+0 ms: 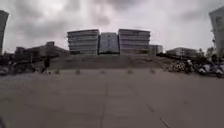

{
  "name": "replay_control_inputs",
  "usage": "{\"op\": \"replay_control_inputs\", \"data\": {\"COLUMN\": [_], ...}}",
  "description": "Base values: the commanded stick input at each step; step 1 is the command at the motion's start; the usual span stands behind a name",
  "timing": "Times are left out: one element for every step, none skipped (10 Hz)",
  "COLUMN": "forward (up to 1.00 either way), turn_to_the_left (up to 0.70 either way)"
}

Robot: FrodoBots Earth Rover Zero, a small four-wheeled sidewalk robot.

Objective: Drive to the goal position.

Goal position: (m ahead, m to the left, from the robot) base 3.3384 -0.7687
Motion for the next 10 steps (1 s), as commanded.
{"op": "replay_control_inputs", "data": {"forward": [0.7,0.7,0.7,0.7,0.7,0.7,0.7,0.7,0.7,0.7], "turn_to_the_left": [0.0,0.0,0.0,0.0,0.0,0.0,0.0,0.0,0.0,0.0]}}
